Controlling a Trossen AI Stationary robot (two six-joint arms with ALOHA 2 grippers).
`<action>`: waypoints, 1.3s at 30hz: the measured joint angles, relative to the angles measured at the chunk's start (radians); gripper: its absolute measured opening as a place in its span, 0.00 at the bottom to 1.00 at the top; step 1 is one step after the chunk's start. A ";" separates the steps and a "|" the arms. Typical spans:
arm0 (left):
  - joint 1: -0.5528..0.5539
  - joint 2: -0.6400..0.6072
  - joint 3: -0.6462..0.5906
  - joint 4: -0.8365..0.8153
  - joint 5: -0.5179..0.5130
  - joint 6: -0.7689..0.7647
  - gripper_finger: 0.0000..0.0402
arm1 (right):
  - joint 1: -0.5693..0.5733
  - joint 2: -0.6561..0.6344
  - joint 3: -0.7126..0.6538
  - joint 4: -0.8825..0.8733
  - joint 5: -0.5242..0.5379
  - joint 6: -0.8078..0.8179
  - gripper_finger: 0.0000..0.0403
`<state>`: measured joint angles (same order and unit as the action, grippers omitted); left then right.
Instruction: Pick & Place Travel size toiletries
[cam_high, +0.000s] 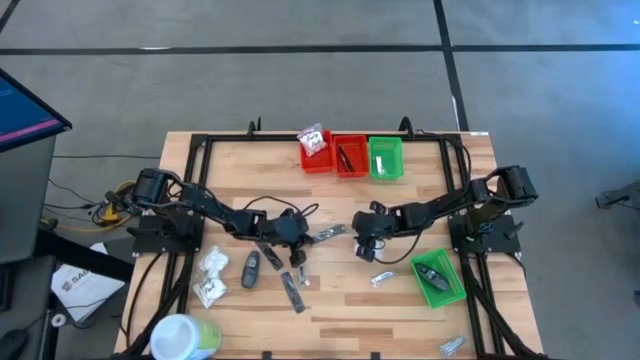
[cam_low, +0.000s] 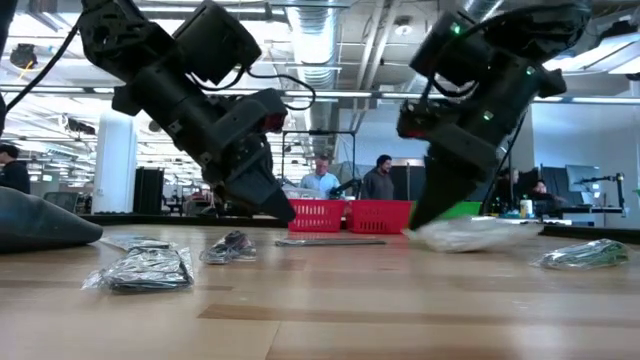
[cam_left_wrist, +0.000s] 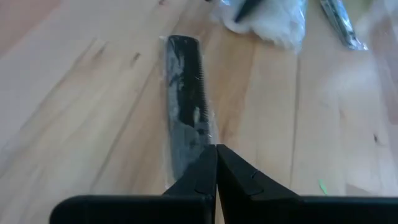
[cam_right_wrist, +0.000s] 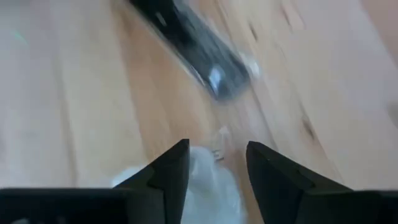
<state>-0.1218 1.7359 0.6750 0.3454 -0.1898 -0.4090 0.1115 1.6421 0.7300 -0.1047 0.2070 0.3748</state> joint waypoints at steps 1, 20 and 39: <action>-0.001 0.000 0.000 -0.004 0.003 0.004 0.00 | -0.001 0.000 0.000 -0.027 0.000 0.018 0.38; 0.024 0.000 0.000 -0.059 -0.008 0.019 0.00 | -0.018 0.000 0.075 0.166 0.038 -0.260 0.36; 0.069 0.060 0.009 -0.073 -0.011 0.032 0.00 | -0.028 0.000 0.039 0.177 0.060 -0.306 0.40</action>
<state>-0.0527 1.7961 0.6838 0.2727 -0.2010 -0.3770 0.0837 1.6421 0.7692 0.0722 0.2672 0.0685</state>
